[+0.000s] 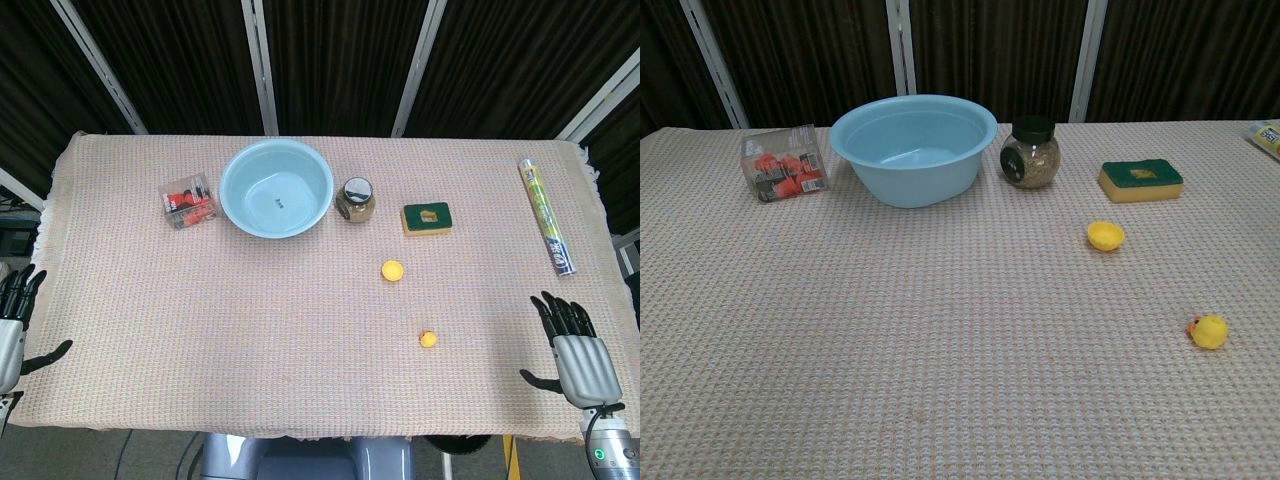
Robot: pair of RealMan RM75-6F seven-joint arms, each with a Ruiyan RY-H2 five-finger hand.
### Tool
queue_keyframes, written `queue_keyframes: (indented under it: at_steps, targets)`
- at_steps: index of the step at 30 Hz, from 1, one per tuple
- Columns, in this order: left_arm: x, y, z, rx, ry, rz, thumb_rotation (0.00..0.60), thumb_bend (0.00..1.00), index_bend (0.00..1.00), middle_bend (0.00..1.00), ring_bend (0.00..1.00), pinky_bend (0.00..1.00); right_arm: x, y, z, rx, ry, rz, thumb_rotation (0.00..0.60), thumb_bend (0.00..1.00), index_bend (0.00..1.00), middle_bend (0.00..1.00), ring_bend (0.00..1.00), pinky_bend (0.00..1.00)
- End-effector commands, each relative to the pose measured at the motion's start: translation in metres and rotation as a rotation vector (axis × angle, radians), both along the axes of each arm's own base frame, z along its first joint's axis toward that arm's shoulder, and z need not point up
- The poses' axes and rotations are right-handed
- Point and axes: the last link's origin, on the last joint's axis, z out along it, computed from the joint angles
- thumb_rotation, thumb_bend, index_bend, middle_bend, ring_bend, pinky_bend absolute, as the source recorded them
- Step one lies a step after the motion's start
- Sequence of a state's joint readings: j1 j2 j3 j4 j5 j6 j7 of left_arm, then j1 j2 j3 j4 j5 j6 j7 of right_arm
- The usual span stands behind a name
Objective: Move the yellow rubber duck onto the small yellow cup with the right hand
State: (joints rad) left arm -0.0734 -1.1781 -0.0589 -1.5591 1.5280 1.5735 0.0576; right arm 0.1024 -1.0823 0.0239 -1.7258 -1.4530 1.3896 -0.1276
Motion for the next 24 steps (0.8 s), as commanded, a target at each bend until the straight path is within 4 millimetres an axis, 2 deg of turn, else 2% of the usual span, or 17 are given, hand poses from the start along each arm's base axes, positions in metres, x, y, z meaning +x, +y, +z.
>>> queue_keyframes:
  at_steps: [1, 6, 11, 18, 24]
  targets:
    - [0.0, 0.0, 0.0, -0.002, 0.005, -0.001, 0.6, 0.0, 0.0, 0.0, 0.0, 0.2, 0.001, 0.0, 0.0, -0.001, -0.003, 0.004, 0.6, 0.0, 0.0, 0.0, 0.0, 0.0]
    - [0.001, 0.0, 0.0, -0.003, 0.009, -0.005, 0.6, 0.0, 0.0, 0.0, 0.0, 0.2, 0.004, 0.0, -0.006, 0.017, -0.008, 0.025, 0.6, 0.0, 0.0, 0.0, 0.0, 0.0]
    - [0.002, 0.001, 0.0, -0.008, -0.004, -0.004, 0.6, 0.0, 0.0, 0.0, 0.0, 0.2, 0.014, -0.017, -0.016, 0.048, 0.05, 0.101, 0.6, 0.0, 0.07, 0.0, 0.0, 0.0]
    - [0.004, 0.003, 0.0, -0.007, -0.001, -0.011, 0.6, 0.0, 0.0, 0.0, 0.0, 0.2, 0.043, -0.046, -0.054, 0.095, 0.036, 0.142, 0.6, 0.0, 0.08, 0.0, 0.0, 0.0]
    - [0.003, 0.001, 0.0, -0.005, -0.005, -0.009, 0.6, 0.0, 0.0, 0.0, 0.0, 0.2, 0.05, -0.054, -0.092, 0.129, 0.012, 0.126, 0.6, 0.0, 0.1, 0.0, 0.0, 0.0]
